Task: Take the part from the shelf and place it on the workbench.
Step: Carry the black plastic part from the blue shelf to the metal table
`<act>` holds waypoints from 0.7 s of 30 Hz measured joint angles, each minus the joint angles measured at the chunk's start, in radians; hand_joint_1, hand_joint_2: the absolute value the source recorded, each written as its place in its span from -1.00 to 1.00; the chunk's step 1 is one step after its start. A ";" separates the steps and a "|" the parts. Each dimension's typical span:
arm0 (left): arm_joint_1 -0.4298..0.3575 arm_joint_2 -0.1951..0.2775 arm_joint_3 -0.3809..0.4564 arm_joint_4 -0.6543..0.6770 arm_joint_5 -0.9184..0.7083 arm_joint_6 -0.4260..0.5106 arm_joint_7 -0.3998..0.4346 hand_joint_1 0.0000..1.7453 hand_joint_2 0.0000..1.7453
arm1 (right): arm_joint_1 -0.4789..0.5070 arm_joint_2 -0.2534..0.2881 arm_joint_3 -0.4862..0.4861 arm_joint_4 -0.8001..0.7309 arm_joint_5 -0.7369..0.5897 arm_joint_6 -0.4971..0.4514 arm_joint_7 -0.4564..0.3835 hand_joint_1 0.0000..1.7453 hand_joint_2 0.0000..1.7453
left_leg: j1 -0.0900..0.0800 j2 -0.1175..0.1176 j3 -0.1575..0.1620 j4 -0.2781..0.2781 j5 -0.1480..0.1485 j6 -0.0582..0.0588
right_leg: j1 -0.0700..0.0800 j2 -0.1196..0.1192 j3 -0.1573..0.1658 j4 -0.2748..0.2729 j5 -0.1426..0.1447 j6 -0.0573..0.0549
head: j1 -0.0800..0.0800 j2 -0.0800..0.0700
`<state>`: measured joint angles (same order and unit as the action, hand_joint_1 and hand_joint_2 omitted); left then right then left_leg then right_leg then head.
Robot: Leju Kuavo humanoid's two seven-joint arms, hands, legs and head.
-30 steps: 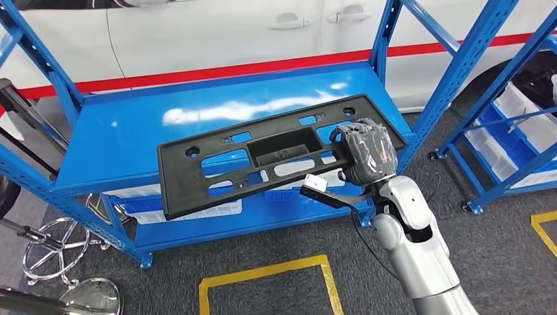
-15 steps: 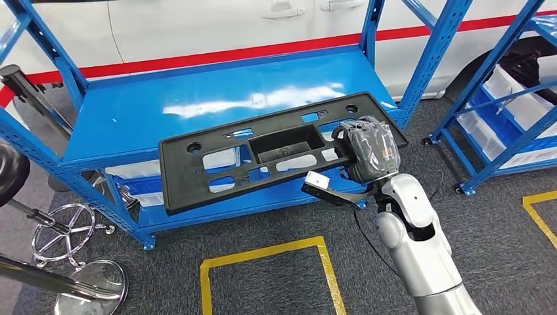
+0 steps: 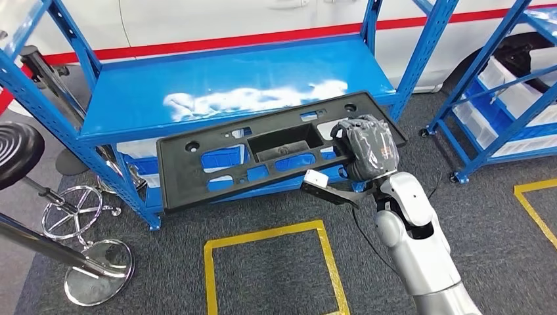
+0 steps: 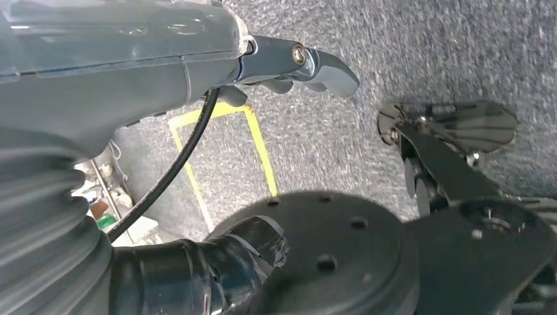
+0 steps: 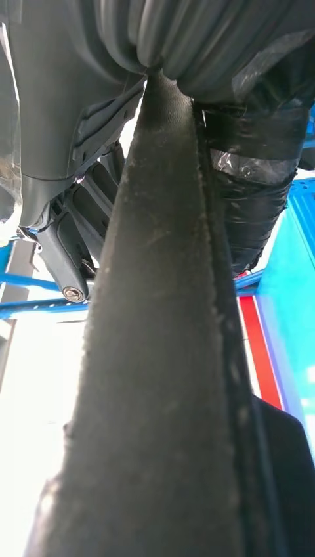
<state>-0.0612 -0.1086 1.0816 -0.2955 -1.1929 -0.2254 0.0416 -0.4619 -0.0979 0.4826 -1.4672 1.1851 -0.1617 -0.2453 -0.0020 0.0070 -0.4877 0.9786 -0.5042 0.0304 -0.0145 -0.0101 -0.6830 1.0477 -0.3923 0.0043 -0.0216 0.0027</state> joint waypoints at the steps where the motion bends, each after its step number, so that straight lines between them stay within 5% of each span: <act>1: -0.001 0.000 0.000 0.000 0.000 0.000 0.000 -1.00 1.00 | -0.001 0.000 0.000 0.000 -0.001 0.001 0.000 1.00 1.00 | 0.002 0.003 -0.010 -0.005 0.015 0.008 | 0.000 0.002 -0.010 0.026 -0.037 0.004 | 0.000 0.000; 4: 0.000 -0.001 0.000 -0.001 -0.001 -0.001 0.000 -1.00 1.00 | -0.001 -0.001 0.000 0.000 -0.001 0.003 0.002 1.00 1.00 | 0.002 0.007 -0.055 0.002 0.049 0.019 | -0.001 0.005 -0.047 0.196 -0.175 0.012 | 0.000 0.000; 6: 0.001 0.000 0.001 -0.002 -0.001 -0.001 0.000 -1.00 1.00 | -0.001 -0.002 0.000 0.000 -0.001 0.004 0.002 1.00 1.00 | 0.001 0.007 -0.093 0.015 0.067 0.018 | -0.002 0.005 -0.040 0.266 -0.168 0.016 | 0.000 0.000; 8: 0.001 0.000 0.001 -0.003 -0.002 -0.003 0.001 -1.00 1.00 | -0.002 -0.002 0.000 0.000 -0.001 0.005 0.003 1.00 1.00 | 0.001 0.006 -0.129 0.033 0.081 0.013 | -0.005 0.005 0.026 0.216 -0.115 0.017 | 0.000 0.000; 11: 0.002 0.000 0.001 -0.003 -0.004 -0.004 0.002 -1.00 1.00 | -0.008 -0.001 0.000 -0.001 -0.002 0.006 0.003 1.00 1.00 | -0.002 0.005 -0.165 0.055 0.100 -0.001 | -0.001 0.007 0.148 0.039 -0.130 0.008 | 0.000 0.000; 14: 0.007 0.000 0.002 -0.003 -0.004 -0.006 0.003 -1.00 1.00 | -0.013 -0.002 0.000 -0.002 -0.003 0.010 0.005 1.00 1.00 | -0.002 0.004 -0.180 0.053 0.122 -0.017 | 0.003 0.006 0.150 -0.005 -0.128 -0.013 | 0.000 0.000; 16: 0.008 0.000 0.002 -0.003 -0.004 -0.006 0.003 -1.00 1.00 | -0.017 -0.001 0.000 -0.002 -0.003 0.014 0.006 1.00 1.00 | 0.000 0.001 -0.200 0.085 0.077 -0.027 | -0.002 0.002 0.130 -0.012 -0.105 -0.032 | 0.000 0.000; 19: 0.007 0.000 0.002 -0.003 -0.004 -0.007 0.003 -1.00 1.00 | -0.020 -0.001 0.000 -0.002 -0.003 0.016 0.007 1.00 1.00 | 0.007 0.000 -0.240 0.255 -0.060 -0.038 | -0.001 0.000 0.094 -0.011 -0.075 -0.045 | -0.001 0.000; 21: 0.007 0.000 0.003 -0.003 -0.005 -0.008 0.003 -1.00 1.00 | -0.020 -0.001 0.000 -0.002 -0.003 0.016 0.009 1.00 1.00 | 0.008 0.000 -0.236 0.333 -0.071 -0.041 | 0.000 -0.001 0.068 -0.008 -0.056 -0.044 | -0.001 0.000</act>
<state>-0.0539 -0.1087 1.0843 -0.2986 -1.1976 -0.2336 0.0446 -0.4820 -0.0992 0.4826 -1.4694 1.1818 -0.1452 -0.2366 0.0063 0.0069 -0.7239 1.3120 -0.5748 -0.0104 -0.0143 -0.0113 -0.6154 1.0397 -0.4487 -0.0397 -0.0224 0.0027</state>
